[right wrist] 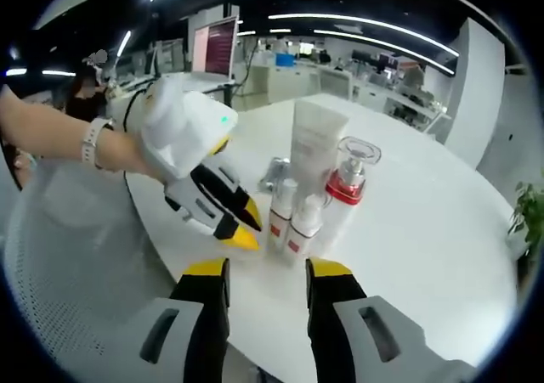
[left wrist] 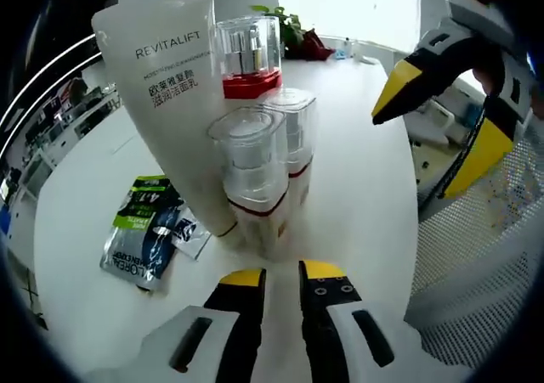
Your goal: Arrange the skincare products in the storage area until every visible bottle or jar stands upright without overlapping.
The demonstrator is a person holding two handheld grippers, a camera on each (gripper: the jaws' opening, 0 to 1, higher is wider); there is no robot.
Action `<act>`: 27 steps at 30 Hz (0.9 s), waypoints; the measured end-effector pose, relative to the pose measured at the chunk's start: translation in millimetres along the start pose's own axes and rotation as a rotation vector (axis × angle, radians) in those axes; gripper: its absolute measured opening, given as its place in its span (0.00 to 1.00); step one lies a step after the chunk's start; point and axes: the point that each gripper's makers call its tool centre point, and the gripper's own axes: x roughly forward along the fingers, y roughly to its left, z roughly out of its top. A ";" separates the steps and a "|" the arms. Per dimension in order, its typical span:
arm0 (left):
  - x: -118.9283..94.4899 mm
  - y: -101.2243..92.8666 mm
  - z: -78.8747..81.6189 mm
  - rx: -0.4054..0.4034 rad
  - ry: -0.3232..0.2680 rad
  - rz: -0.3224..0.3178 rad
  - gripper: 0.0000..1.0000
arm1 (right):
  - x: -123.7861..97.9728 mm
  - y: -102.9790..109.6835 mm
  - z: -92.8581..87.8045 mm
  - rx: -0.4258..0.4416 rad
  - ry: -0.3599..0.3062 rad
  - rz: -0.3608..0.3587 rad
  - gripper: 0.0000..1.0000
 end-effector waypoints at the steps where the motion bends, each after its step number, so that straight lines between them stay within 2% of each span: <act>1: 0.8 -3.6 0.7 -0.001 -0.003 -0.011 0.14 | -0.5 -1.8 -1.4 0.002 0.007 -0.008 0.33; 5: 6.8 -20.5 7.1 -0.009 -0.026 -0.053 0.13 | 0.8 -1.8 -10.4 -0.044 0.062 -0.032 0.30; 9: 13.7 -35.1 15.5 -0.020 -0.058 -0.102 0.13 | 1.2 -4.5 -12.1 -0.055 0.073 -0.039 0.30; 15: 24.1 -37.7 19.4 -0.017 -0.068 -0.103 0.16 | 0.0 -5.6 -11.5 -0.045 0.067 -0.043 0.30; 16: 25.3 -35.2 20.6 -0.021 -0.073 -0.090 0.15 | 0.1 -5.3 -11.5 -0.047 0.068 -0.042 0.30; 27: 28.2 -35.7 28.8 -0.088 -0.107 -0.108 0.17 | 1.1 -3.8 -11.5 -0.055 0.070 -0.033 0.30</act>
